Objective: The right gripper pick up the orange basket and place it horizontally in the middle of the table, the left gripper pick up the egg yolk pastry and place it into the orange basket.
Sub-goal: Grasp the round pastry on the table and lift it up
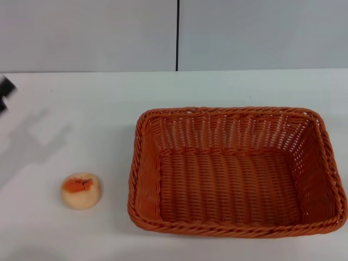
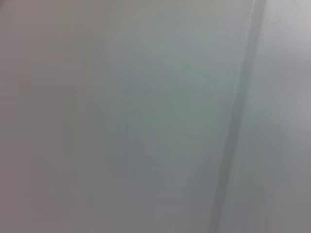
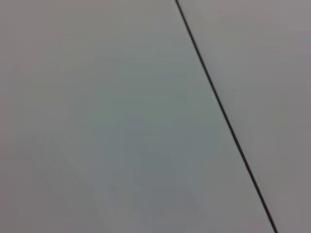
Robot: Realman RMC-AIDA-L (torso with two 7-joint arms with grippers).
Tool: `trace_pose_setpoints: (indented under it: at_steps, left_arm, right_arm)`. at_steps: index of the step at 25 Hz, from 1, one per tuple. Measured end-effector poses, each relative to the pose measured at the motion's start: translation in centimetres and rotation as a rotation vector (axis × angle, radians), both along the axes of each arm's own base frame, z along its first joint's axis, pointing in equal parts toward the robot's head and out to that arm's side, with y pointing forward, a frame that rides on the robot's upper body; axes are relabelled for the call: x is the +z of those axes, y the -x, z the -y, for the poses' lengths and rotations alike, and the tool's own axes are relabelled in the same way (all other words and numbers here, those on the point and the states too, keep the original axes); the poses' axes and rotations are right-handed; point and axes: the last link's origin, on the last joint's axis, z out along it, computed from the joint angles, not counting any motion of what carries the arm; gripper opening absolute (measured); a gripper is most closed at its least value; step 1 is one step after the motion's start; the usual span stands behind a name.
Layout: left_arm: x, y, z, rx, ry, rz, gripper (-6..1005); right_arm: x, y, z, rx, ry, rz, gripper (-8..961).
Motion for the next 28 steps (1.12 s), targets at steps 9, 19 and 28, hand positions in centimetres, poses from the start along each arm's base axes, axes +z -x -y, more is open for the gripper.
trace_pose_setpoints:
  at_steps: [9, 19, 28]
  left_arm:
    - [-1.0, 1.0, 1.3, -0.019, 0.342, -0.194, 785]
    - [-4.6, 2.6, 3.5, 0.103, 0.436, -0.214, 785]
    - [-6.2, 3.0, 3.8, 0.135, 0.514, -0.249, 785]
  right_arm:
    - [-0.3, 0.0, -0.6, -0.016, -0.002, 0.0, 568]
    - [-0.7, 0.6, -2.3, -0.022, 0.006, 0.003, 574]
    - [-1.1, 1.0, -3.1, -0.016, 0.013, 0.018, 580]
